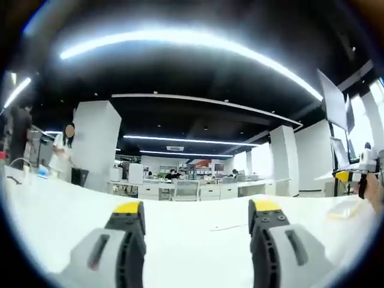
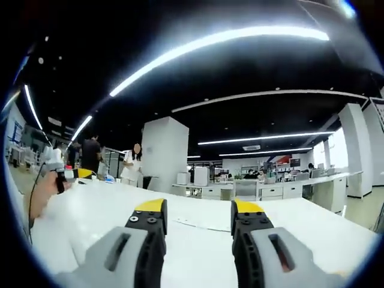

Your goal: Snap each plastic latch of the storage box into its locked position after aligning the lid with the box until every specified latch is closed and the lid sits flush.

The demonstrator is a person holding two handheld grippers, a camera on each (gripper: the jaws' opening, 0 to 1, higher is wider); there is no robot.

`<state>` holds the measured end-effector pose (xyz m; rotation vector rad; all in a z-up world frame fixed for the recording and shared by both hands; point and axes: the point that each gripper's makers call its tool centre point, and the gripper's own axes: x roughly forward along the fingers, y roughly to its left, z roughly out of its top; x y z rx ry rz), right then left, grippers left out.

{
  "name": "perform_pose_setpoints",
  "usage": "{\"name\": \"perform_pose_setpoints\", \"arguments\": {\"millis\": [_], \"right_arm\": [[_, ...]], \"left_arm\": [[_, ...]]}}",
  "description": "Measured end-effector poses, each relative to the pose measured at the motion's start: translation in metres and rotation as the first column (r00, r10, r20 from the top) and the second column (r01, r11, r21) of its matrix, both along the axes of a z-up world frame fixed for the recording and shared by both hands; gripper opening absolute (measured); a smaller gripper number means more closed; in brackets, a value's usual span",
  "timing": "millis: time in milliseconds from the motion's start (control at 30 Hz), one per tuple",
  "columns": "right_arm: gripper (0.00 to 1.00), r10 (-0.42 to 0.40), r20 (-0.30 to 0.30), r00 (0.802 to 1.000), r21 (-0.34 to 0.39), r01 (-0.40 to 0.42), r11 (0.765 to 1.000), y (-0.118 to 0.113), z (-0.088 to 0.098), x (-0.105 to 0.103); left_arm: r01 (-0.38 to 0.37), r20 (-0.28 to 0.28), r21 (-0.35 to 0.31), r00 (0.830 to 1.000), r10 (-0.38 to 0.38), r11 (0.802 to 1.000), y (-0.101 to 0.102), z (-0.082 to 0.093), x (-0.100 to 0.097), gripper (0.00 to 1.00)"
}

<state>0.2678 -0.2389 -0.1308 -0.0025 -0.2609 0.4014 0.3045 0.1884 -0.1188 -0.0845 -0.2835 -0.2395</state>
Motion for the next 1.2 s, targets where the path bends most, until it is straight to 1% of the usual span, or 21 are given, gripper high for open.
{"name": "perform_pose_setpoints", "arguments": {"millis": [100, 167, 367, 433, 567, 667, 733, 800, 867, 933, 1000, 1100, 1200], "right_arm": [[0.42, -0.034, 0.009, 0.999, -0.023, 0.034, 0.999, -0.004, 0.000, 0.000], [0.41, -0.042, 0.010, 0.999, -0.030, 0.043, 0.999, -0.005, 0.001, 0.000], [0.41, -0.007, 0.007, 1.000, -0.003, 0.007, 1.000, 0.000, 0.005, -0.008], [0.41, -0.005, 0.020, 1.000, 0.002, 0.005, 1.000, 0.001, 0.009, -0.012], [0.41, 0.000, 0.025, 1.000, 0.012, -0.001, 1.000, 0.002, 0.012, -0.015], [0.41, 0.007, 0.022, 1.000, 0.017, -0.008, 1.000, 0.004, 0.012, -0.016], [0.41, 0.006, 0.012, 1.000, 0.009, -0.006, 1.000, 0.006, 0.010, -0.015], [0.41, -0.007, 0.011, 1.000, -0.001, 0.007, 1.000, 0.004, 0.009, -0.014], [0.41, -0.037, 0.013, 0.999, -0.022, 0.037, 0.999, -0.001, 0.008, -0.013], [0.41, -0.078, 0.019, 0.997, -0.043, 0.079, 0.996, -0.008, 0.008, -0.011], [0.41, -0.120, 0.013, 0.993, -0.065, 0.120, 0.991, -0.016, 0.006, -0.008], [0.41, -0.143, 0.000, 0.990, -0.072, 0.143, 0.987, -0.022, 0.004, -0.006], [0.41, -0.156, 0.004, 0.988, -0.066, 0.156, 0.986, -0.027, 0.007, -0.009]], "left_arm": [[-0.007, 0.003, 0.001, 1.000, 0.007, 1.000, 0.001, 0.000, -0.001, 0.70], [0.000, 0.003, 0.002, 1.000, 0.000, 1.000, 0.000, 0.000, -0.001, 0.70], [0.035, -0.006, -0.008, 0.999, -0.035, 0.999, -0.008, -0.002, -0.002, 0.69], [0.041, -0.006, -0.008, 0.999, -0.041, 0.999, -0.009, -0.002, -0.003, 0.69], [0.026, -0.010, -0.005, 1.000, -0.026, 1.000, -0.005, -0.003, -0.001, 0.69], [0.022, -0.021, -0.017, 1.000, -0.023, 1.000, -0.001, -0.005, 0.002, 0.69], [0.026, -0.033, -0.028, 0.999, -0.027, 0.999, 0.000, -0.007, 0.003, 0.68], [0.038, -0.042, -0.027, 0.998, -0.039, 0.999, -0.002, -0.008, 0.002, 0.68], [0.052, -0.054, -0.028, 0.997, -0.054, 0.998, -0.003, -0.007, -0.001, 0.69], [0.053, -0.044, -0.019, 0.998, -0.053, 0.998, -0.005, -0.005, -0.004, 0.69], [0.049, -0.039, -0.006, 0.998, -0.049, 0.999, -0.004, -0.003, -0.004, 0.69], [0.045, -0.033, 0.005, 0.998, -0.045, 0.999, -0.004, -0.002, -0.005, 0.69], [0.071, -0.017, 0.010, 0.997, -0.070, 0.997, -0.011, 0.002, -0.011, 0.69]]}}
